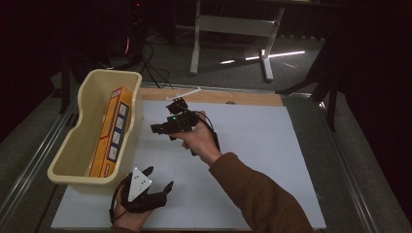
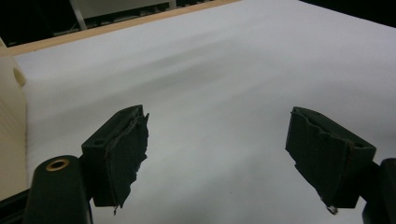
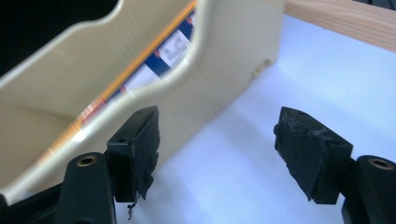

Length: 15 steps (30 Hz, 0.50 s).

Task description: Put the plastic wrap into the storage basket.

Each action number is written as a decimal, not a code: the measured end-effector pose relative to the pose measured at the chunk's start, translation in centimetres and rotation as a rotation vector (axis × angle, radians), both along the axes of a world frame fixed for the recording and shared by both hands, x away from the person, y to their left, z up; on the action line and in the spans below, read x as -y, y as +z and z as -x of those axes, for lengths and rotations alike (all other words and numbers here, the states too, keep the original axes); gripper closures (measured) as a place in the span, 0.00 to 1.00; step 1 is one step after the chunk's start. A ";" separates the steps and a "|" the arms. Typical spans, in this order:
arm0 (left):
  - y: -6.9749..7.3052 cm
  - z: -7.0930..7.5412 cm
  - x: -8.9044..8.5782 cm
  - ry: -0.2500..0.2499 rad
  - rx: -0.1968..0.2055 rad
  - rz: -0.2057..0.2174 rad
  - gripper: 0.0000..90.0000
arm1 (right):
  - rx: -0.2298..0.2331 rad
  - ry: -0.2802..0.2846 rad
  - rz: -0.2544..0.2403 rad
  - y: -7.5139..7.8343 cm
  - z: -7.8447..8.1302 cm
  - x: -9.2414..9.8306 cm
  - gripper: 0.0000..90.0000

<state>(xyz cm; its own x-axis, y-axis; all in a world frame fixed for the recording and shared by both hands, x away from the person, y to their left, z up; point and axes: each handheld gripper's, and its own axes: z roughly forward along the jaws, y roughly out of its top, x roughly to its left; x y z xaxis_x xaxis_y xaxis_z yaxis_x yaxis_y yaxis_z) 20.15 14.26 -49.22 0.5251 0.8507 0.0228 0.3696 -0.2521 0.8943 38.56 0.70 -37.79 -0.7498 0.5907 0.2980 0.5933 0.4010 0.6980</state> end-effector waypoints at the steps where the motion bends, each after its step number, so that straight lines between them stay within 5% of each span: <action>1: 0.0 0.0 0.0 0.000 -0.002 0.000 0.23 | 0.017 0.004 0.008 -0.2 0.1 0.8 0.33; 10: -0.1 0.0 0.2 -0.006 -0.005 -0.005 0.23 | 0.090 0.046 0.059 -2.3 1.5 5.7 0.33; 15: -0.1 0.0 0.2 -0.005 -0.008 -0.006 0.23 | 0.196 0.028 0.101 -4.7 3.6 9.2 0.32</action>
